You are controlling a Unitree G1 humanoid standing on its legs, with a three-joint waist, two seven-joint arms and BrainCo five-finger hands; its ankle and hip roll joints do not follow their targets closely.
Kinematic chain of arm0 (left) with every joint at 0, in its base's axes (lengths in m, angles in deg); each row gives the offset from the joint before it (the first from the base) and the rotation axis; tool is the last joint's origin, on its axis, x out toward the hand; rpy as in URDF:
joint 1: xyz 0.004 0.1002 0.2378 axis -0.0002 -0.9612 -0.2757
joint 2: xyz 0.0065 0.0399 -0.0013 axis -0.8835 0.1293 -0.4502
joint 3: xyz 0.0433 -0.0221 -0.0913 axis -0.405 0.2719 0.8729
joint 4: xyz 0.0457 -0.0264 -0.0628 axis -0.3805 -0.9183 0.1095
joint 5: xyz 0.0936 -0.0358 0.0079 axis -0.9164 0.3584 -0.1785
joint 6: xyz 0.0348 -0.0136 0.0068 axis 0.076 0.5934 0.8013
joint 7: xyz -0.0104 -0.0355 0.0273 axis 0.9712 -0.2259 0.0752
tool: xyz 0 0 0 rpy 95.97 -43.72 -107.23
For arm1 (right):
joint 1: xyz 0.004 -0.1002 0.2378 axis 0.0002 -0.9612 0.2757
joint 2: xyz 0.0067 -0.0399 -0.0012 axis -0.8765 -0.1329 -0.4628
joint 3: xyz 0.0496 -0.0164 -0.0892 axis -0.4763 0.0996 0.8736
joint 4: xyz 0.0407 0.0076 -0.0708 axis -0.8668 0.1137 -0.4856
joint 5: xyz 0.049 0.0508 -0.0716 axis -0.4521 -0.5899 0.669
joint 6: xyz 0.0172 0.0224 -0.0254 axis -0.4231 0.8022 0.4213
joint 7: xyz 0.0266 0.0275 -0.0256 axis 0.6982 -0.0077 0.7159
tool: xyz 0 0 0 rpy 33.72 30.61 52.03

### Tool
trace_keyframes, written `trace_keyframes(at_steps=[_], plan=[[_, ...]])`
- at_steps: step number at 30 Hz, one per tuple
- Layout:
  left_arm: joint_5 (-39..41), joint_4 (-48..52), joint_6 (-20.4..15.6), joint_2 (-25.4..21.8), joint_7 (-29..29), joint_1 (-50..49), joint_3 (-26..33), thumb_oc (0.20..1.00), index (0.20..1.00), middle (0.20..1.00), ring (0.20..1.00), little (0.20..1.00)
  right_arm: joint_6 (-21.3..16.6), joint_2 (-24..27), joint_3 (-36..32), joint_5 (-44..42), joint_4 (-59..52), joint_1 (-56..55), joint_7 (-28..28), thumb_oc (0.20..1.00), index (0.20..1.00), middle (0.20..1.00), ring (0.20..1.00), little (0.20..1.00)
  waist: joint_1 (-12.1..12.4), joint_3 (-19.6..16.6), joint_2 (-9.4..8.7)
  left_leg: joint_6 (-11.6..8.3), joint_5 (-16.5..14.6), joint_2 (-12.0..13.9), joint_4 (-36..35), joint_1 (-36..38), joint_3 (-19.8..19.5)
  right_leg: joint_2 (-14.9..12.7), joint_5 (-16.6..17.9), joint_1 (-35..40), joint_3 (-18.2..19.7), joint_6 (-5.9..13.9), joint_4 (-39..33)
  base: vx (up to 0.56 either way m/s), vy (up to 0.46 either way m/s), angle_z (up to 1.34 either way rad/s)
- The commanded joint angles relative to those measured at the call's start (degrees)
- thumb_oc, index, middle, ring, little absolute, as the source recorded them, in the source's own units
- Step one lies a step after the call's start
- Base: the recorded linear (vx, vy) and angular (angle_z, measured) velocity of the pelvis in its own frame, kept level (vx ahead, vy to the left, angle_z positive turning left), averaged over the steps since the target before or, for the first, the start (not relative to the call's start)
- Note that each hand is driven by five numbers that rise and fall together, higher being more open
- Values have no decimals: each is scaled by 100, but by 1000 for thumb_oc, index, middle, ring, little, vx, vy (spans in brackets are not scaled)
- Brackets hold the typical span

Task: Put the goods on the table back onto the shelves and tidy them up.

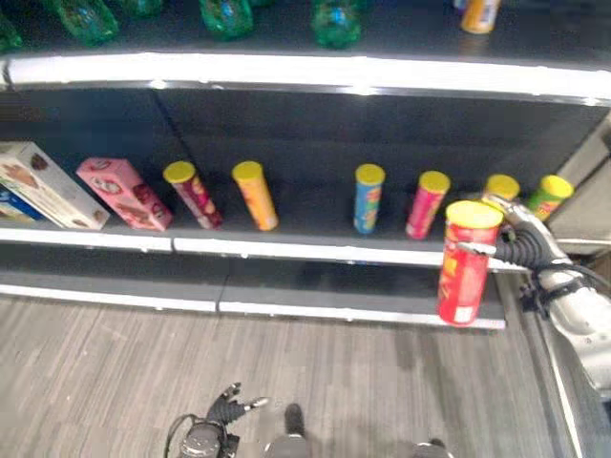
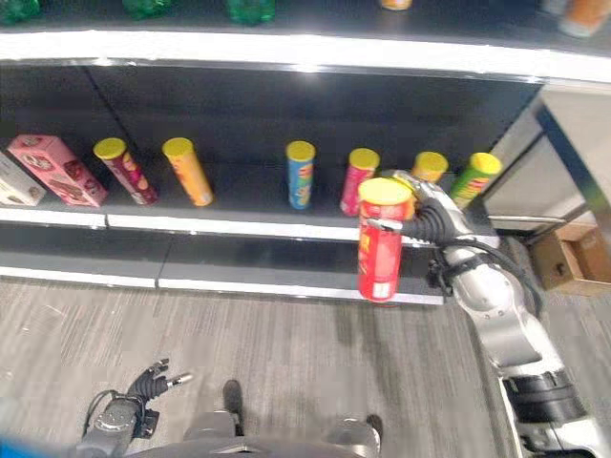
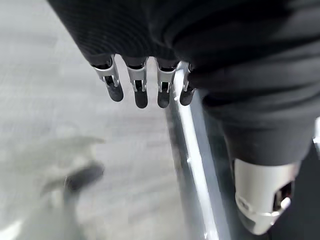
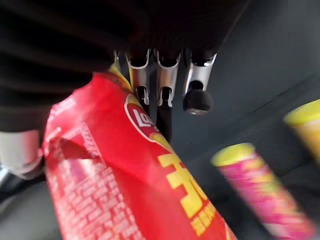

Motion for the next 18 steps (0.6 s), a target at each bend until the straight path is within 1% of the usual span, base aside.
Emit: trace_keyframes(at_steps=[1, 2, 3, 4, 5, 6, 7, 8, 9, 11, 15, 18], plan=[[-266, 185, -74, -148, -117, 57, -72, 1000, 1000, 1000, 1000, 1000, -179, 334, -265, 325, -75, 610, -563, 200, 200, 200, 200, 200, -25, -35, 149, -117, -464, 382, 32, -63, -260, 322, -1121, -33, 176, 212, 564, 105, 248, -20], [-258, 206, -76, -139, -111, 61, -76, 1000, 1000, 1000, 1000, 1000, -157, 356, -272, 410, -73, 611, -587, 200, 200, 200, 200, 200, -63, 9, 195, -82, -472, 335, -20, 11, -280, 469, -1204, -153, 305, 203, 539, 175, 296, 6], [-253, 200, -81, -123, -105, 87, -90, 1000, 1000, 1000, 1000, 1000, -127, 359, -302, 471, -79, 656, -625, 200, 200, 200, 200, 200, -86, 66, 241, -67, -501, 256, -67, 76, -291, 584, -1343, -209, 290, 203, 373, 170, 160, 20], [-268, 159, -98, -89, -115, 129, -143, 1000, 1000, 1000, 1000, 1000, -93, 329, -222, 555, -60, 822, -689, 200, 200, 200, 200, 200, -116, 113, 306, -70, -520, 162, -104, 99, -336, 736, -1390, -172, 150, 214, -217, 201, 85, 18], [-290, 123, -114, -61, -129, 200, -197, 1000, 1000, 1000, 1000, 1000, -73, 329, -92, 651, 18, 991, -744, 200, 200, 200, 200, 200, -157, 185, 311, -81, -567, 77, -113, 109, -400, 805, -1277, -268, 250, 313, -830, 189, 2, 24], [-254, 151, -106, -2, -133, 229, -206, 1000, 1000, 1000, 1000, 1000, -27, 327, 81, 744, 91, 1163, -771, 200, 200, 200, 200, 200, -205, 279, 288, -82, -600, 46, -68, 100, -460, 878, -1041, -435, 640, 464, -1183, 147, -54, 24], [-215, 175, -111, 22, -143, 240, -213, 1000, 1000, 1000, 1000, 1000, -6, 331, 145, 825, 82, 1236, -776, 200, 200, 200, 200, 200, -193, 310, 261, -77, -618, 16, -45, 84, -494, 895, -991, -437, 775, 484, -1313, 109, -57, 40], [-221, 198, -129, 27, -155, 227, -220, 1000, 1000, 1000, 1000, 1000, -10, 309, 153, 889, 60, 1226, -786, 200, 200, 200, 200, 200, -166, 310, 232, -85, -637, -25, -22, 60, -539, 858, -968, -374, 801, 505, -1439, 63, -47, 61], [-213, 214, -132, 58, -166, 205, -218, 1000, 1000, 1000, 1000, 1000, 8, 300, 221, 1016, 61, 1304, -786, 200, 200, 200, 200, 200, -114, 304, 196, -103, -645, -59, -10, 35, -551, 817, -896, -331, 773, 525, -1468, 42, -73, 76], [-218, 219, -123, 101, -225, 189, -218, 1000, 1000, 1000, 1000, 1000, 20, 311, 337, 1229, 62, 1419, -850, 200, 200, 200, 200, 200, -89, 259, 181, -142, -619, -27, -11, -50, -590, 826, -866, -340, 705, 550, -1482, 24, -130, 64], [-199, 328, -108, 142, -316, 172, -298, 1000, 1000, 1000, 1000, 1000, 74, 312, 584, 1749, 89, 1644, -1004, 200, 200, 200, 200, 200, -25, 268, 220, -266, -529, 157, 42, -275, -726, 920, -969, -329, 479, 483, -1502, 19, -163, 23], [-170, 491, -99, 165, -358, 180, -431, 1000, 1000, 1000, 1000, 1000, 110, 289, 849, 2260, 196, 1943, -1192, 200, 200, 200, 200, 200, 30, 347, 293, -341, -435, 272, 78, -440, -818, 982, -1053, -323, 335, 442, -1476, -1, -102, 13]])
